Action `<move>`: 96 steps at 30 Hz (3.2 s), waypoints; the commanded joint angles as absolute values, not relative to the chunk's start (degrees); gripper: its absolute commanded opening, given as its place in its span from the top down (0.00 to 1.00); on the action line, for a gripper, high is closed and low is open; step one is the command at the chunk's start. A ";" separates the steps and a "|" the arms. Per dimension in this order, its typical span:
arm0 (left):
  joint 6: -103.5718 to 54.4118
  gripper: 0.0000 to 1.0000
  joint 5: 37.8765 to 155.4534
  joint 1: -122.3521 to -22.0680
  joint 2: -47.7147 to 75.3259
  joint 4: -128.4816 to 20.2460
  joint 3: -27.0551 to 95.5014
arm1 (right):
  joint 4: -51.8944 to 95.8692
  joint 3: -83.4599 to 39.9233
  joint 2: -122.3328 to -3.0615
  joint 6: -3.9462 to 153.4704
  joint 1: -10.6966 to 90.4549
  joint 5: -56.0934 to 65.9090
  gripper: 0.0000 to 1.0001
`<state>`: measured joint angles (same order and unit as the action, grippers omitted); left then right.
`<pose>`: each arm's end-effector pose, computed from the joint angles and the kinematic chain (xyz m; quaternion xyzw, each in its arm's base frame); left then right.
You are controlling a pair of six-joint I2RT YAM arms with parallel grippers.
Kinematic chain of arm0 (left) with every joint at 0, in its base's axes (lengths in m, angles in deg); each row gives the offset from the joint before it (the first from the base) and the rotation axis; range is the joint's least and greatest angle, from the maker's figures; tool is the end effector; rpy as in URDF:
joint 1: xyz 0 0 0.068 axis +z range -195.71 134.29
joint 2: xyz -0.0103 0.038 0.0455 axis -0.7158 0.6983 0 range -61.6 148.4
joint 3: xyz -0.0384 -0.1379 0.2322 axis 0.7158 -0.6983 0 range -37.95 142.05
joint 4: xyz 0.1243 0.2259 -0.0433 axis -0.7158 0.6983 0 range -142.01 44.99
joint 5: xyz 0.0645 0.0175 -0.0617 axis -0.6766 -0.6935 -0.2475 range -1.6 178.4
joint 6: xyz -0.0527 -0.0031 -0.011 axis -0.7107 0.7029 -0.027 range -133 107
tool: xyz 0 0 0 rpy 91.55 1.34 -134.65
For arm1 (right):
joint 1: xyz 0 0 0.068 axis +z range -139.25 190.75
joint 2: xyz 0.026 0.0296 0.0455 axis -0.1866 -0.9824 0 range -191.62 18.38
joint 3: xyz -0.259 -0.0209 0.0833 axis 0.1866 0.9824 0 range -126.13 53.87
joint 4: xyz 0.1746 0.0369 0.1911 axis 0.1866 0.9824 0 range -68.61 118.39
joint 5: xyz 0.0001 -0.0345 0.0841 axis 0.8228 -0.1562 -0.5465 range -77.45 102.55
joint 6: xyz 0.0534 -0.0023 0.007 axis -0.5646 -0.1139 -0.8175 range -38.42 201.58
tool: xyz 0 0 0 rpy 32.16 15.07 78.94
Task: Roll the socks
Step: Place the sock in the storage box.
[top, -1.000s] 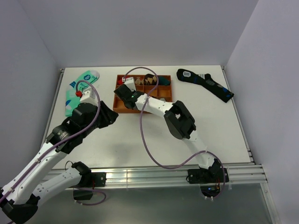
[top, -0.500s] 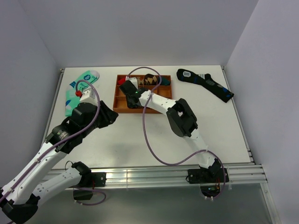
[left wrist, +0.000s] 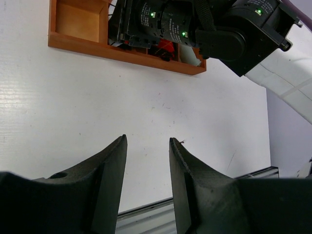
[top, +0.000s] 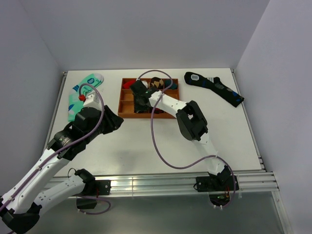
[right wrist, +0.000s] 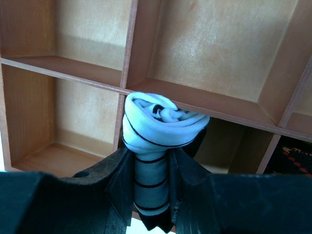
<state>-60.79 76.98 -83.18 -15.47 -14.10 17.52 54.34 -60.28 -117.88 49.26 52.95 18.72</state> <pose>0.1350 -0.0947 0.3507 -0.1276 0.8475 -0.2812 0.4318 0.3901 0.3485 0.1697 -0.0659 0.9504 0.1406 0.2696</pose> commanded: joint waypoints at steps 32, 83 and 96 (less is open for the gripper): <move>-63.19 0.52 68.10 -71.48 13.70 -28.46 21.11 | 65.42 -57.40 -120.22 45.19 47.76 9.56 1.00; -56.51 1.00 58.52 -66.72 57.49 -22.05 40.18 | 64.91 -52.58 -118.03 46.86 45.73 7.80 0.74; -55.98 1.00 57.20 -66.72 58.90 -19.50 42.82 | 58.39 -47.91 -111.61 46.51 46.88 8.24 0.50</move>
<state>-54.26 63.96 -68.45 54.38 -20.18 43.04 49.07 -50.69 -112.77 45.00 47.22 5.00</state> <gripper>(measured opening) 0.314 0.490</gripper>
